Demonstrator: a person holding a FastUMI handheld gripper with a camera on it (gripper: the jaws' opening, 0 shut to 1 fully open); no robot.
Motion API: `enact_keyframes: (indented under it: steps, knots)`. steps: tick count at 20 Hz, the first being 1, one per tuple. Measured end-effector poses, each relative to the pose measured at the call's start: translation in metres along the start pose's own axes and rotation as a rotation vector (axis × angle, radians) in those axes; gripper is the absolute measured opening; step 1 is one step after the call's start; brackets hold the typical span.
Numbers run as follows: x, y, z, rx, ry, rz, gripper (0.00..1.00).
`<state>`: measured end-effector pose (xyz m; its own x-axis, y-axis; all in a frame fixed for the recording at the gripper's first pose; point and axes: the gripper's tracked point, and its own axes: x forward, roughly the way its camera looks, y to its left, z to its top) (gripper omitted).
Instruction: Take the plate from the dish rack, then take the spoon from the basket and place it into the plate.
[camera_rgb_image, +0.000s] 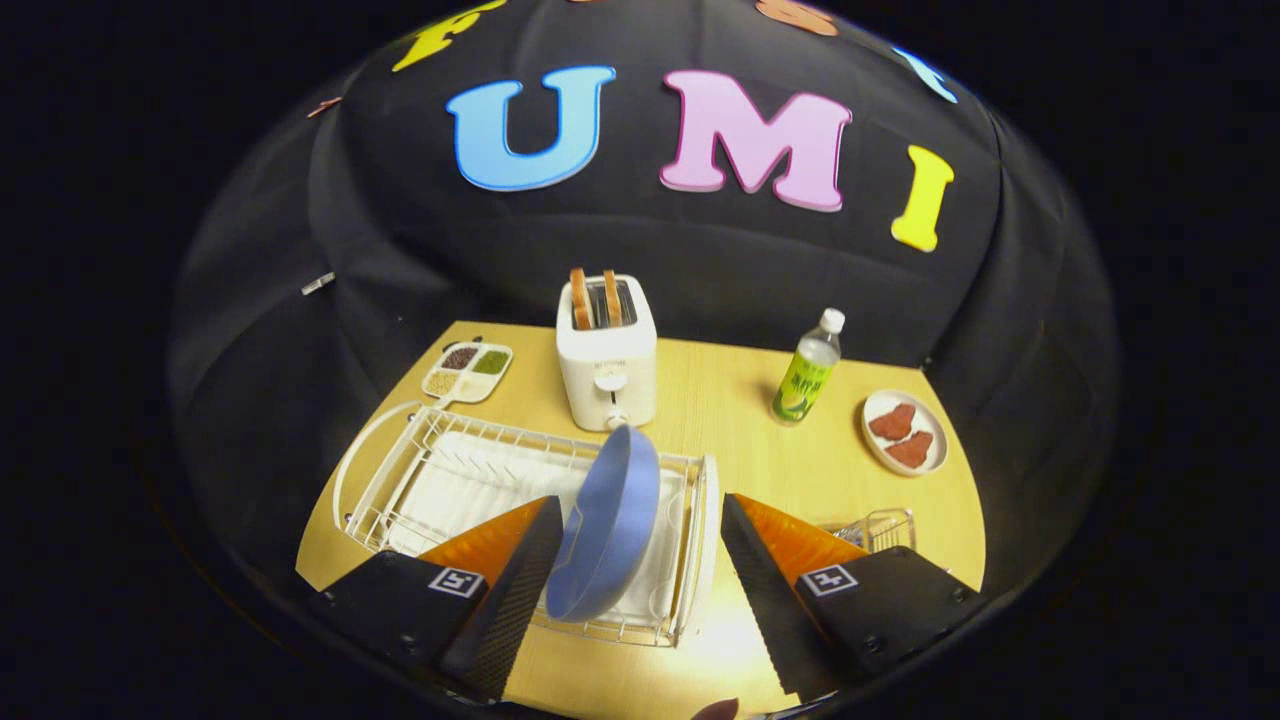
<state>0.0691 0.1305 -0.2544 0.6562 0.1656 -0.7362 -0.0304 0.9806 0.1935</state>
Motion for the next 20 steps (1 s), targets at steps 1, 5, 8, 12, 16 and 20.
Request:
enact_keyframes:
  steps: [1, 5, 8, 12, 16, 20]
  knots:
    - [0.012, 0.002, -0.009, 0.024, 0.037, 0.0, 0.99]
    - [0.047, 0.008, -0.034, 0.127, 0.148, -0.02, 0.88]
    - [0.062, 0.01, -0.047, 0.158, 0.22, -0.052, 0.6]
    - [0.062, 0.001, -0.042, 0.163, 0.234, -0.11, 0.36]
    - [0.058, -0.006, -0.031, 0.165, 0.215, -0.159, 0.31]
    - [0.054, -0.008, -0.021, 0.121, 0.193, -0.183, 0.3]
